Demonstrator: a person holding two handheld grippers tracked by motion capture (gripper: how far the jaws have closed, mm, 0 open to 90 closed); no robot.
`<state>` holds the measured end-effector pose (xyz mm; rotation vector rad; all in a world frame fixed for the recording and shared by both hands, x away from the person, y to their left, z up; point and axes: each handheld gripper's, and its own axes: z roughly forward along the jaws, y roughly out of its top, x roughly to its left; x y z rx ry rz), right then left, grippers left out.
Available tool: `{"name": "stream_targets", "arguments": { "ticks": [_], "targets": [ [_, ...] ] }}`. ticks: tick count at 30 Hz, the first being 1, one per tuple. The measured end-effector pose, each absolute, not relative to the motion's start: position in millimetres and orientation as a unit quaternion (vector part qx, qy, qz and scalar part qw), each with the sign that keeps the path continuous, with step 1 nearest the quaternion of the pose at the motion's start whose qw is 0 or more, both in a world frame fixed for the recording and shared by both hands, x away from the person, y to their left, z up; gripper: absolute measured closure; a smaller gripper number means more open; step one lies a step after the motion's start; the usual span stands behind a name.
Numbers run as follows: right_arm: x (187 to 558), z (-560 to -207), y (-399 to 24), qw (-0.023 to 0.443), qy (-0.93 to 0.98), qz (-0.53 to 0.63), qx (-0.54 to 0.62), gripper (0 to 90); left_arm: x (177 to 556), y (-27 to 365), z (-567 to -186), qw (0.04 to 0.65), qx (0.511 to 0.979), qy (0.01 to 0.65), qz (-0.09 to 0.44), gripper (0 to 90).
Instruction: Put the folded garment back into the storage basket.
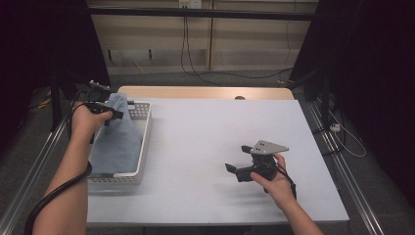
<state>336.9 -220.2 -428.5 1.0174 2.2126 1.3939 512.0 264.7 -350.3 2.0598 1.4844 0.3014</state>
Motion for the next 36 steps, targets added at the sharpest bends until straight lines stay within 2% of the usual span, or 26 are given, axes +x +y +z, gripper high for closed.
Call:
{"name": "stream_targets", "arguments": {
  "ticks": [11,36],
  "targets": [
    [337,-429,-219,0.166,0.779,0.490,0.355,7.6,512,260,-369,0.286,0.768,0.562,0.109,83.9],
    [335,-429,-218,0.165,0.781,0.488,0.352,7.6,500,267,-412,0.285,0.762,0.572,0.100,89.3]
  ]
}}
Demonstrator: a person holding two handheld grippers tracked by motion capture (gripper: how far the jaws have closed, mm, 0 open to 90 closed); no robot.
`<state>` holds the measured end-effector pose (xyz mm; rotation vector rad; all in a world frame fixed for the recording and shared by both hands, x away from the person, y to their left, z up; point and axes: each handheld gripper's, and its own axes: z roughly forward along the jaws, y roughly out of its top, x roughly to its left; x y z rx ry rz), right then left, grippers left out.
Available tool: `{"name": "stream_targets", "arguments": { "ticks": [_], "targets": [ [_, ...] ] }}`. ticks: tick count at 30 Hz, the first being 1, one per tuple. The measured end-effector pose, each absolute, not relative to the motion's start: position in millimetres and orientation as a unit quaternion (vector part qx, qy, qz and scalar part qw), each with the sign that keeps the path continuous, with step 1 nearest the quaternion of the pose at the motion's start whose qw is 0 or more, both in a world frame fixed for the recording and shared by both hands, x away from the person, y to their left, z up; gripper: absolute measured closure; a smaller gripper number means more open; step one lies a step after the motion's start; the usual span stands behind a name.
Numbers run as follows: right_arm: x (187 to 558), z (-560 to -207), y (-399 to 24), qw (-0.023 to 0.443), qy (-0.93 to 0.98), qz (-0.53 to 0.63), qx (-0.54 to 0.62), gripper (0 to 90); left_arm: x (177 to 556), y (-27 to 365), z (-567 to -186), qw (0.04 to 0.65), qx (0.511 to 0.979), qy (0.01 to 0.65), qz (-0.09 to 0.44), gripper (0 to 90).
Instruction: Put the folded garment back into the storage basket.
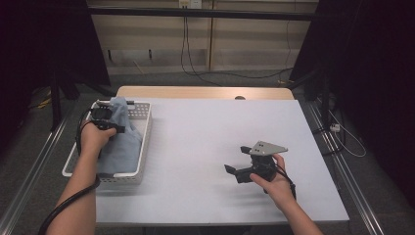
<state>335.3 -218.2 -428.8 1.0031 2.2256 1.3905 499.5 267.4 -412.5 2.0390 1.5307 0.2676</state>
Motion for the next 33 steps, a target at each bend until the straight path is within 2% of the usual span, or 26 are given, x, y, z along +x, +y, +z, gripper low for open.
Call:
{"name": "stream_targets", "arguments": {
  "ticks": [9,27,33],
  "targets": [
    [334,-429,-216,0.166,0.782,0.488,0.351,7.6,499,267,-415,0.284,0.762,0.573,0.102,89.8],
    [335,-429,-216,0.165,0.782,0.489,0.350,7.6,507,277,-372,0.298,0.756,0.570,0.126,90.0],
    [335,-429,-215,0.163,0.783,0.488,0.349,7.6,519,277,-379,0.295,0.752,0.572,0.138,90.0]
  ]
}}
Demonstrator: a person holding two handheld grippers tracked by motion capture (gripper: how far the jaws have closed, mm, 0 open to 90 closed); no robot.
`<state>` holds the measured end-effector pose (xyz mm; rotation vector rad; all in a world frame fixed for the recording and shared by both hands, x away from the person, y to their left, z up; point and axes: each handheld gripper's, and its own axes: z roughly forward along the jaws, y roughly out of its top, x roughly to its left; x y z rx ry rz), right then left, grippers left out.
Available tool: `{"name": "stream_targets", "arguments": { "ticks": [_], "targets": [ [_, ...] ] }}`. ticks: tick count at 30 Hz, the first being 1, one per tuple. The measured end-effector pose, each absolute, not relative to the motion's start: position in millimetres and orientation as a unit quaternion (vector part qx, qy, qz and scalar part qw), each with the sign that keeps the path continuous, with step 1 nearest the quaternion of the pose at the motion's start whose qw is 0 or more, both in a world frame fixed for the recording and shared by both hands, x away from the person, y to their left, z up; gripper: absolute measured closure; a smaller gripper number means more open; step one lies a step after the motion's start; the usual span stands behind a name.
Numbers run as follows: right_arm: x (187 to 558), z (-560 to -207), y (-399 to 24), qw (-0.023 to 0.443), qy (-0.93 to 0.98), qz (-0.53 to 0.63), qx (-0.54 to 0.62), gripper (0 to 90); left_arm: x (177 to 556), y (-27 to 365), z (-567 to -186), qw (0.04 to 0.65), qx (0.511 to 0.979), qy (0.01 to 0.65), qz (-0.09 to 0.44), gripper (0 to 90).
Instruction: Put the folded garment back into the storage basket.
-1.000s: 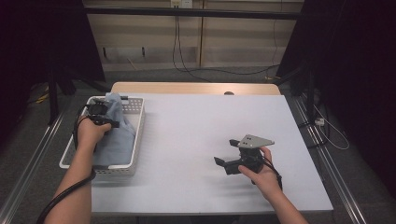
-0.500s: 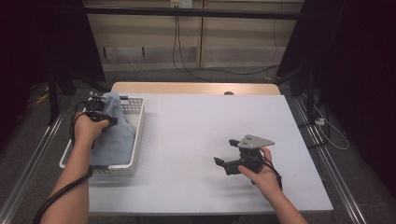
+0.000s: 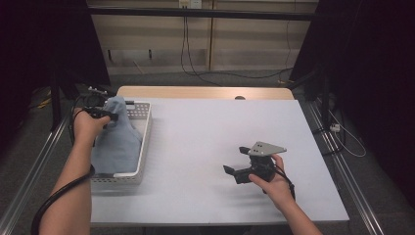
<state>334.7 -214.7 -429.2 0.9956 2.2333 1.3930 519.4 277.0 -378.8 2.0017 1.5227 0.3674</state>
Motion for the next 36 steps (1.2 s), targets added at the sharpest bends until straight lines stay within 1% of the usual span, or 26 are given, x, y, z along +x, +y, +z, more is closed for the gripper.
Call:
{"name": "stream_targets", "arguments": {
  "ticks": [5,6,10,12,17,26,31,36],
  "targets": [
    [334,-429,-213,0.162,0.783,0.491,0.347,7.6,527,277,-393,0.291,0.750,0.578,0.136,90.0],
    [334,-429,-213,0.161,0.783,0.491,0.346,7.6,529,277,-402,0.290,0.747,0.583,0.135,90.0],
    [335,-429,-212,0.161,0.784,0.489,0.347,7.6,531,278,-416,0.289,0.742,0.592,0.123,90.0],
    [335,-429,-213,0.161,0.784,0.489,0.348,7.5,530,279,-417,0.291,0.740,0.594,0.123,90.0],
    [335,-429,-214,0.162,0.782,0.491,0.349,7.6,526,280,-405,0.300,0.740,0.590,0.116,89.5],
    [335,-429,-214,0.159,0.781,0.491,0.350,7.6,514,281,-383,0.305,0.745,0.584,0.107,80.1],
    [335,-429,-215,0.160,0.780,0.493,0.350,7.6,507,280,-376,0.311,0.744,0.582,0.101,71.2],
    [335,-428,-216,0.161,0.779,0.494,0.352,7.6,504,271,-366,0.313,0.754,0.569,0.100,65.2]
  ]
}}
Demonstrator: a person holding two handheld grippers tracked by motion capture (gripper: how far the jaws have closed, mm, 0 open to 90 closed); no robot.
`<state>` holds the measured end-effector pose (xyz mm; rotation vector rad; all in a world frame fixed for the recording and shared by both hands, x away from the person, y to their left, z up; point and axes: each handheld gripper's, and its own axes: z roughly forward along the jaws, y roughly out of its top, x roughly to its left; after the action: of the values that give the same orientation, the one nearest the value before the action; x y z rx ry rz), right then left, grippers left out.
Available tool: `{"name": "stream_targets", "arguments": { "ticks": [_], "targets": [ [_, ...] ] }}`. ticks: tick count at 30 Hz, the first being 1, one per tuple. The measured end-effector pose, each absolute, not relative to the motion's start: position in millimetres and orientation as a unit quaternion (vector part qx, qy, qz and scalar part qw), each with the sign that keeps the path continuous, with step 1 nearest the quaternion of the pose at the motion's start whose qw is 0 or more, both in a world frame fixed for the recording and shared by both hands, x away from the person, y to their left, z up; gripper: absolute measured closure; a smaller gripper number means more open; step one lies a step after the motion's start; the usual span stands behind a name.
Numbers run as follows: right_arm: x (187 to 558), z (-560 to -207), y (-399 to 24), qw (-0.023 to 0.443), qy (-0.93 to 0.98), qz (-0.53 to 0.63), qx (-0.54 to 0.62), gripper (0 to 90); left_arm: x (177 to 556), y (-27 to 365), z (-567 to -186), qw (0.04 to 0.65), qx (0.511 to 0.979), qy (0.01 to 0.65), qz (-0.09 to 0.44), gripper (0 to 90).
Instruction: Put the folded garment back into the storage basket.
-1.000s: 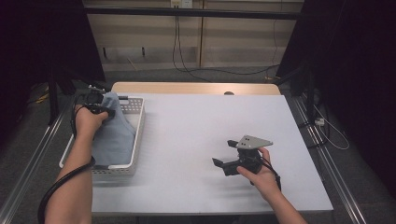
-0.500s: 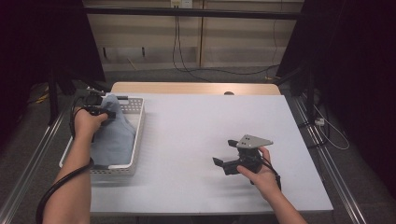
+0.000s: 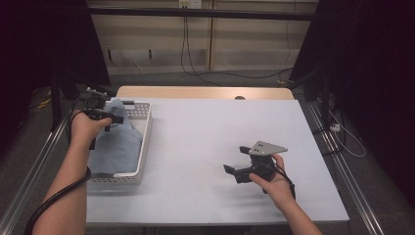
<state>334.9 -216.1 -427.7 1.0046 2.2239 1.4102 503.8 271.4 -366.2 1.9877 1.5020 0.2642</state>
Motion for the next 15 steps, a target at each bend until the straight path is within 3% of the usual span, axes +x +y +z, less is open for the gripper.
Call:
{"name": "stream_targets", "arguments": {
  "ticks": [9,15],
  "targets": [
    [335,-428,-215,0.159,0.779,0.493,0.352,7.5,498,255,-355,0.322,0.764,0.553,0.083,50.4],
    [335,-427,-215,0.159,0.778,0.496,0.352,7.6,497,250,-353,0.323,0.767,0.548,0.083,47.4]
  ]
}}
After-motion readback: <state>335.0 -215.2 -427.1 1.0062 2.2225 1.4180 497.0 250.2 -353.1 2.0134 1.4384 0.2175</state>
